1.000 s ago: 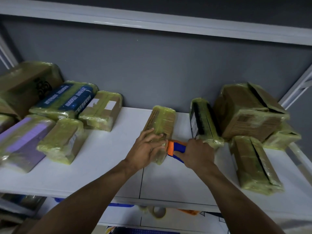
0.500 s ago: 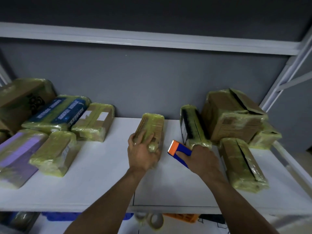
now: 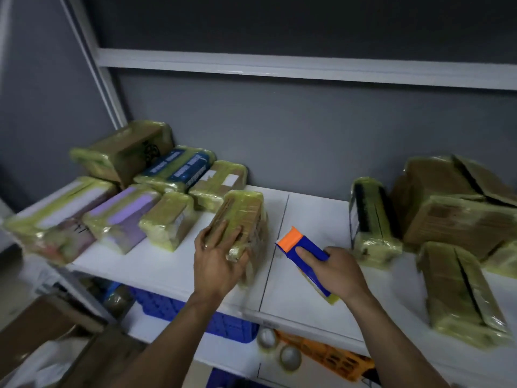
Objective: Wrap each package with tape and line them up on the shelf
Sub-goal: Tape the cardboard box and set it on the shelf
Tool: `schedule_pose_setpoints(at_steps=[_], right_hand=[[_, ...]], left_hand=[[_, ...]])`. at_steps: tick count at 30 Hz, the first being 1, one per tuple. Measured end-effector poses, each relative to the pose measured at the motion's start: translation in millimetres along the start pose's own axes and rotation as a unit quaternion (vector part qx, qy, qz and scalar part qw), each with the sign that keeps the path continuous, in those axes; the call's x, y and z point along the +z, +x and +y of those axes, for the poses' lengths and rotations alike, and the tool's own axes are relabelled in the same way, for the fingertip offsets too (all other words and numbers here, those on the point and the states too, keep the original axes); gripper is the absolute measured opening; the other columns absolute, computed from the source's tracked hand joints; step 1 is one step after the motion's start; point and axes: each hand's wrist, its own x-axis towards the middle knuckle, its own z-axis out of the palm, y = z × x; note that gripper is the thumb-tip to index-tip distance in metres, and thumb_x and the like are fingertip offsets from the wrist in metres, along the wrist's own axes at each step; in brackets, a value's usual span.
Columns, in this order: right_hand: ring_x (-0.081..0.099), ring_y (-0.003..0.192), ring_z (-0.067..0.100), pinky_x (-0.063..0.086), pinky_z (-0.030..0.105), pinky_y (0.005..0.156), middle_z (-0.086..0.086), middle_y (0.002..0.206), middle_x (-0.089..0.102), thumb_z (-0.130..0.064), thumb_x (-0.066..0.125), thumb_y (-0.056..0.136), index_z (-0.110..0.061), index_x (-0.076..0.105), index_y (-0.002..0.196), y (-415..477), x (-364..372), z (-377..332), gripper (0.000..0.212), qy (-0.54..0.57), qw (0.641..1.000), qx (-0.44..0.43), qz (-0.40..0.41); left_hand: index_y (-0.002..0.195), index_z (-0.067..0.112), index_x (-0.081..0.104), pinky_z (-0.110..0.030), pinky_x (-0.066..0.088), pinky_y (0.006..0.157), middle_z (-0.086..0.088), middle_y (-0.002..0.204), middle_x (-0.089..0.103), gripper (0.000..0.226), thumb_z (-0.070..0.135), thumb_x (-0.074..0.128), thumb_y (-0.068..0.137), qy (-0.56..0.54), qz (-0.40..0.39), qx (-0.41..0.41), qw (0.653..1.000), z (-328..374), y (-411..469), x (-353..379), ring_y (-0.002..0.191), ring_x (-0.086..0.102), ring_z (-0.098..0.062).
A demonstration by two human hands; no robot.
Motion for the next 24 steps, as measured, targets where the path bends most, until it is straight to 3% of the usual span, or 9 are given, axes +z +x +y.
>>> schedule_pose_setpoints(at_steps=[4, 8, 11, 13, 16, 18, 20, 22, 24], right_hand=[[0.061, 0.045, 0.008, 0.041, 0.024, 0.048, -0.002, 0.055, 0.065, -0.091, 0.056, 0.062, -0.018, 0.052, 0.062, 1, 27, -18, 0.074, 0.032, 0.999, -0.003, -0.043], [0.06, 0.043, 0.005, 0.039, 0.019, 0.043, -0.005, 0.052, 0.064, -0.082, 0.062, 0.079, -0.017, 0.054, 0.065, 8, 49, -22, 0.067, 0.04, 0.997, 0.0, -0.065], [0.066, 0.051, 0.013, 0.046, 0.025, 0.05, 0.002, 0.061, 0.068, -0.079, 0.059, 0.084, -0.013, 0.059, 0.071, 14, 60, -24, 0.067, 0.025, 0.998, 0.02, -0.062], [0.068, 0.056, 0.018, 0.046, 0.027, 0.052, 0.005, 0.064, 0.069, -0.078, 0.057, 0.085, -0.011, 0.059, 0.074, 18, 65, -27, 0.068, 0.022, 0.997, 0.031, -0.061], [0.064, 0.05, 0.013, 0.043, 0.025, 0.049, 0.002, 0.061, 0.066, -0.078, 0.056, 0.085, -0.011, 0.058, 0.074, 20, 69, -28, 0.068, 0.018, 0.998, 0.038, -0.053], [0.06, 0.045, 0.009, 0.042, 0.024, 0.048, 0.0, 0.057, 0.064, -0.077, 0.057, 0.085, -0.013, 0.056, 0.072, 21, 72, -26, 0.066, 0.021, 0.998, 0.043, -0.047], [0.059, 0.043, 0.009, 0.043, 0.025, 0.049, 0.002, 0.055, 0.063, -0.076, 0.058, 0.086, -0.014, 0.055, 0.069, 20, 76, -19, 0.064, 0.03, 0.998, 0.051, -0.035], [0.058, 0.044, 0.012, 0.043, 0.027, 0.05, 0.007, 0.056, 0.063, -0.077, 0.056, 0.086, -0.015, 0.054, 0.067, 19, 75, -15, 0.065, 0.043, 0.997, 0.057, -0.018], [0.053, 0.041, 0.01, 0.04, 0.027, 0.05, 0.003, 0.05, 0.058, -0.077, 0.052, 0.085, -0.016, 0.052, 0.064, 16, 71, -12, 0.065, 0.071, 0.995, 0.066, -0.009]], left_hand=[[0.131, 0.027, 0.068, -0.045, 0.028, 0.119, -0.004, 0.148, 0.055, 0.052, 0.053, 0.062, 0.086, 0.06, -0.012, -0.012, 0.998, -35, -5, -25, 0.142, 0.041, -0.02], [0.138, 0.03, 0.063, -0.056, 0.026, 0.119, -0.003, 0.154, 0.047, 0.053, 0.048, 0.07, 0.088, 0.082, -0.029, -0.066, 0.994, -53, -6, -34, 0.149, 0.024, -0.031], [0.146, 0.036, 0.053, -0.071, 0.006, 0.118, 0.0, 0.162, 0.035, 0.057, 0.049, 0.065, 0.092, 0.109, -0.084, -0.109, 0.984, -58, 4, -34, 0.154, 0.004, -0.041], [0.15, 0.038, 0.045, -0.071, -0.009, 0.116, 0.002, 0.165, 0.027, 0.06, 0.052, 0.059, 0.094, 0.123, -0.103, -0.142, 0.977, -58, 14, -33, 0.155, -0.006, -0.04], [0.155, 0.038, 0.03, -0.068, -0.019, 0.114, 0.001, 0.168, 0.016, 0.064, 0.05, 0.056, 0.097, 0.151, -0.126, -0.162, 0.967, -57, 27, -29, 0.154, -0.014, -0.04], [0.159, 0.037, 0.018, -0.069, -0.015, 0.116, -0.004, 0.17, 0.002, 0.073, 0.035, 0.058, 0.098, 0.159, -0.14, -0.157, 0.965, -57, 33, -24, 0.152, -0.019, -0.043], [0.161, 0.036, 0.009, -0.067, -0.002, 0.12, -0.008, 0.17, -0.009, 0.09, 0.015, 0.063, 0.093, 0.139, -0.126, -0.121, 0.975, -53, 38, -23, 0.152, -0.02, -0.042], [0.16, 0.031, 0.025, -0.059, 0.013, 0.121, -0.009, 0.171, 0.003, 0.086, 0.004, 0.066, 0.089, 0.091, -0.081, -0.045, 0.992, -47, 38, -19, 0.154, -0.009, -0.038], [0.154, 0.025, 0.043, -0.051, 0.023, 0.12, -0.008, 0.168, 0.022, 0.067, 0.008, 0.066, 0.093, 0.032, -0.051, 0.034, 0.998, -35, 30, -8, 0.156, 0.006, -0.033]])
